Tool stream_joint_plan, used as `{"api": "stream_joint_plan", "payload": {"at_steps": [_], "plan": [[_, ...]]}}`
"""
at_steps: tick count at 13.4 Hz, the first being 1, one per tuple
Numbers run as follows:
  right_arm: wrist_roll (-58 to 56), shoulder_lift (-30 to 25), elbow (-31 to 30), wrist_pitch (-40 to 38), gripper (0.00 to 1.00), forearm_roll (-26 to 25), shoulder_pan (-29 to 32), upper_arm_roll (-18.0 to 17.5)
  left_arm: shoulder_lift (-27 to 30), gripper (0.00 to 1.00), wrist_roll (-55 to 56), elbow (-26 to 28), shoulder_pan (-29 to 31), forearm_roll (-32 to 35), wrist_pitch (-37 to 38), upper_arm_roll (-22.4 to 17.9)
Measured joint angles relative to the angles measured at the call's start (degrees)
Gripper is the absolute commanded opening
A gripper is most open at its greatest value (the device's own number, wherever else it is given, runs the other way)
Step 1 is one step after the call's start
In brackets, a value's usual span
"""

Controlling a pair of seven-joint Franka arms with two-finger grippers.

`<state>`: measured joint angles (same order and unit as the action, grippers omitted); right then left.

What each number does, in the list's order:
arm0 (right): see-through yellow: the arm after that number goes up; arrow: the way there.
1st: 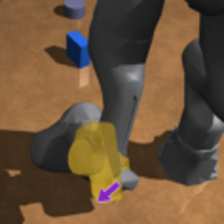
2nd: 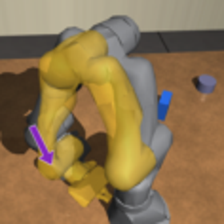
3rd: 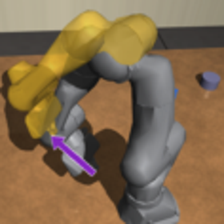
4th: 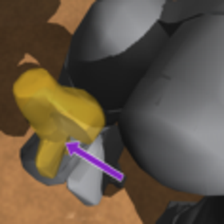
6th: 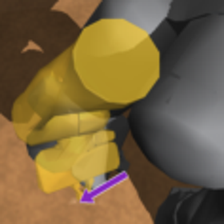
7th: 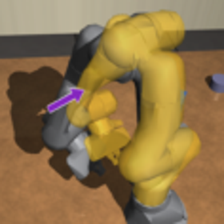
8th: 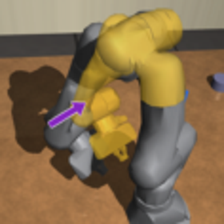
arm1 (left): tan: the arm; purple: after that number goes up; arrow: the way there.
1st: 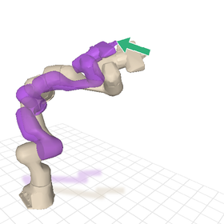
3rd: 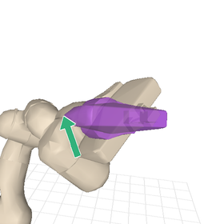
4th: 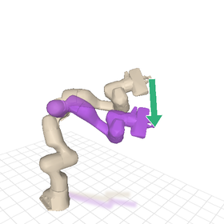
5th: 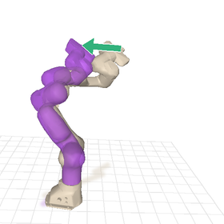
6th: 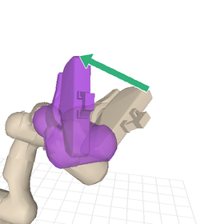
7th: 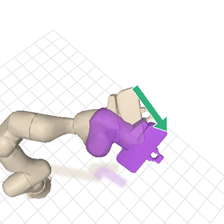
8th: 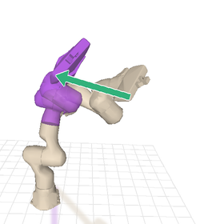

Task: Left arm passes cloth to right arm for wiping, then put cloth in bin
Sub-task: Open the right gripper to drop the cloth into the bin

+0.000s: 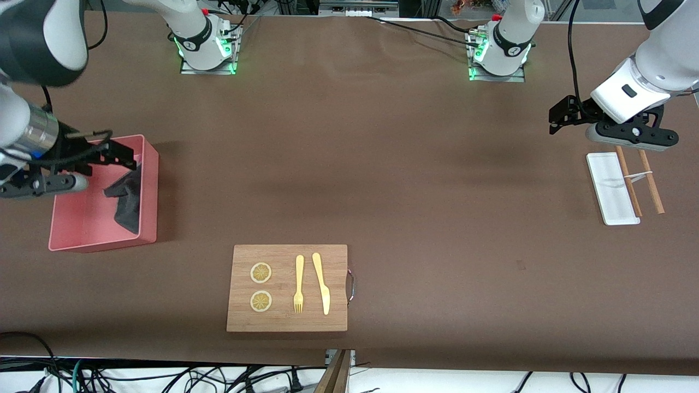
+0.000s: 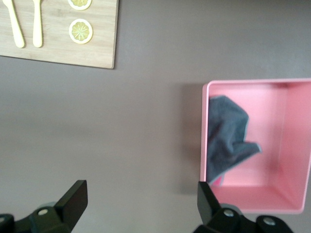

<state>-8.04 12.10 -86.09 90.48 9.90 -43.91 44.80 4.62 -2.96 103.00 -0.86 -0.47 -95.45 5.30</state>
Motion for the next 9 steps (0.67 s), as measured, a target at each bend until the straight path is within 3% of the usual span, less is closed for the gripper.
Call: {"api": "stream_joint_plan", "payload": {"at_steps": [3, 5, 6, 9], "plan": [[3.22, -2.63, -0.12, -0.93, 1.00, -2.10, -2.65, -0.83, 0.00, 1.00, 0.00, -0.02, 0.00, 0.00, 0.00, -0.01], [6.40, -2.72, -0.25, -1.19, 1.00, -2.69, -1.82, -4.07, -0.01, 1.00, 0.00, -0.02, 0.01, 0.00, 0.00, -0.03], [7.75, -3.18, -0.23, -1.46, 1.00, -3.86, 1.20, -8.41, -0.01, 1.00, 0.00, -0.05, 0.03, 0.00, 0.00, -0.07], [8.60, -7.71, -1.03, -2.91, 1.00, -6.57, 18.15, -26.32, -0.45, 1.00, 0.00, -0.66, 0.03, 0.00, 0.00, -0.08]]}}
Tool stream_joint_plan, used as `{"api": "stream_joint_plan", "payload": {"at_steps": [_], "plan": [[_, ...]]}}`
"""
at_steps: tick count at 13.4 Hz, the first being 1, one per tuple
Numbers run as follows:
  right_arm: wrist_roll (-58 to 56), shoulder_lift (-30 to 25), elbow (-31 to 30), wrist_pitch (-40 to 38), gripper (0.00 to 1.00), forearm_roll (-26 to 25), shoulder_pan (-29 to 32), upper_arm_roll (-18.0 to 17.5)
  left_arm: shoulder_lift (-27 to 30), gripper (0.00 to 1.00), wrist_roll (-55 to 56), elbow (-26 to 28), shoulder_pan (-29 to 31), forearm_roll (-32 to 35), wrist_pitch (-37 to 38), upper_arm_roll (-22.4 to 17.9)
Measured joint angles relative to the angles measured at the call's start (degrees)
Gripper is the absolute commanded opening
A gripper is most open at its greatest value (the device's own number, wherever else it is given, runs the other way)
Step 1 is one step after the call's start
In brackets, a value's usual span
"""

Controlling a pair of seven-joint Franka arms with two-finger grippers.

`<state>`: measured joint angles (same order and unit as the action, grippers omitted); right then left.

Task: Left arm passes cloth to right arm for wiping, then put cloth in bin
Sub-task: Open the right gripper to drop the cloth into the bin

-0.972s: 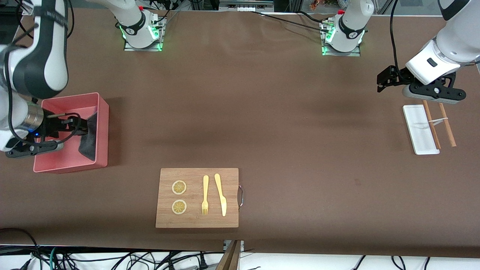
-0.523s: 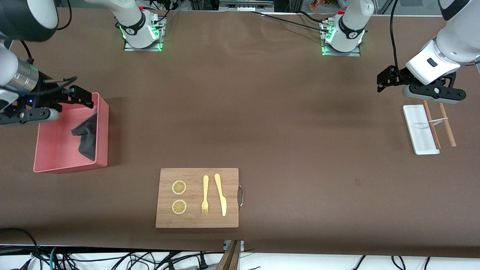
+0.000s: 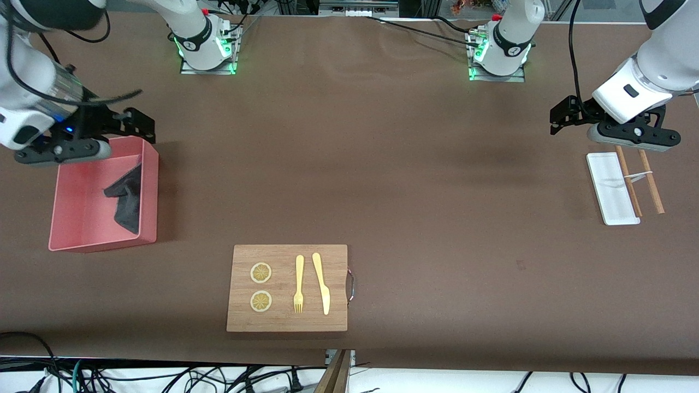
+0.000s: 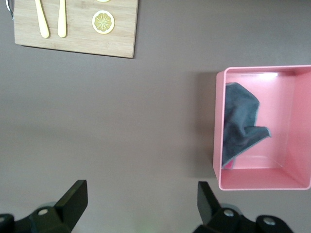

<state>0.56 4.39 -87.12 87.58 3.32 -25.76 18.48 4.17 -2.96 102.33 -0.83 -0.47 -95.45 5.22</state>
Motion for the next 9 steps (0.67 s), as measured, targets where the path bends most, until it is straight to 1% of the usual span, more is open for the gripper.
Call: {"api": "stream_joint_plan", "payload": {"at_steps": [1, 3, 5, 9], "plan": [[-0.10, -2.14, -1.05, -0.45, 1.00, -0.14, 3.79, -3.03, -0.30, 1.00, 0.00, -0.25, 0.01, 0.00, 0.00, -0.02], [-1.05, -5.44, -3.28, -0.66, 1.00, -0.18, 8.70, -6.70, -0.80, 1.00, 0.00, -0.60, 0.00, 0.00, 0.00, -0.01], [-1.30, -6.29, -4.15, -0.61, 1.00, -0.21, 9.95, -7.76, -0.97, 1.00, 0.00, -0.69, 0.00, 0.00, 0.01, 0.02], [-2.55, -5.54, -4.52, -0.37, 1.00, -0.46, 10.04, -7.93, -1.11, 1.00, 0.00, -0.70, -0.04, 0.00, 0.22, 0.69]]}}
